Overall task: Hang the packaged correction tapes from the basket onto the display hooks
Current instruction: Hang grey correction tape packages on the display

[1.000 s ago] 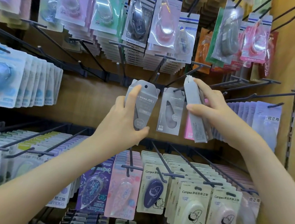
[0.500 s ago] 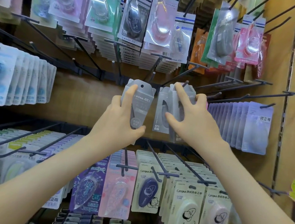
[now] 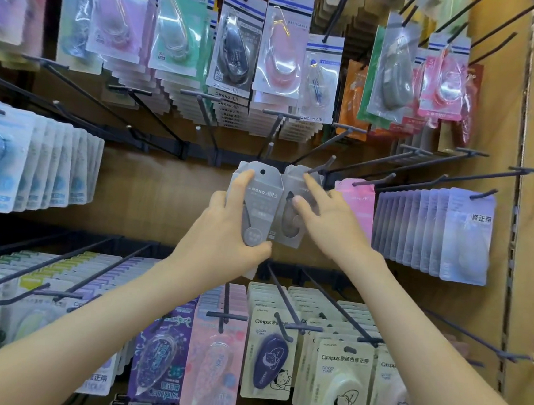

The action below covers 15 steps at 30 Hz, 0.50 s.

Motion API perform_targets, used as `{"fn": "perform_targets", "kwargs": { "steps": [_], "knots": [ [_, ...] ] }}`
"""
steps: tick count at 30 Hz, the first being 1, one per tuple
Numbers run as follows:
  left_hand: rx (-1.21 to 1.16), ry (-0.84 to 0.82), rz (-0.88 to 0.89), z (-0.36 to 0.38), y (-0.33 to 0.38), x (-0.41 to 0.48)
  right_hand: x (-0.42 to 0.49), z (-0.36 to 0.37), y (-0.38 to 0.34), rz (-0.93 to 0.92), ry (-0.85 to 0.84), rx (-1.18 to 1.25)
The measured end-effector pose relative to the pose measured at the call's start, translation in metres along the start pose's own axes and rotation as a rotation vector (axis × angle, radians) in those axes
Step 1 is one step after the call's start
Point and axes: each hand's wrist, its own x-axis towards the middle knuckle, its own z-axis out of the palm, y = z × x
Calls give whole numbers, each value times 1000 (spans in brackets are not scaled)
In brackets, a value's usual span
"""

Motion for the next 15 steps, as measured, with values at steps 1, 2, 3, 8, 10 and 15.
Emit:
{"fn": "perform_targets", "kwargs": {
  "steps": [1, 2, 3, 8, 10, 15],
  "knots": [
    [-17, 3, 13, 2, 3, 1, -6, -4, 1, -26, 40, 108],
    [-28, 7, 30, 5, 8, 3, -13, -10, 0, -58, 64, 259],
    [-32, 9, 47, 8, 12, 4, -21, -16, -2, -87, 55, 434],
    [-101, 41, 122, 26, 41, 15, -35, -44, -5, -143, -32, 753],
    [-92, 51, 150, 32, 51, 21, -33, -50, -1, -118, -14, 770],
    [-7, 33, 138, 43, 65, 33, -27, -57, 5, -36, 18, 800]
  ]
}}
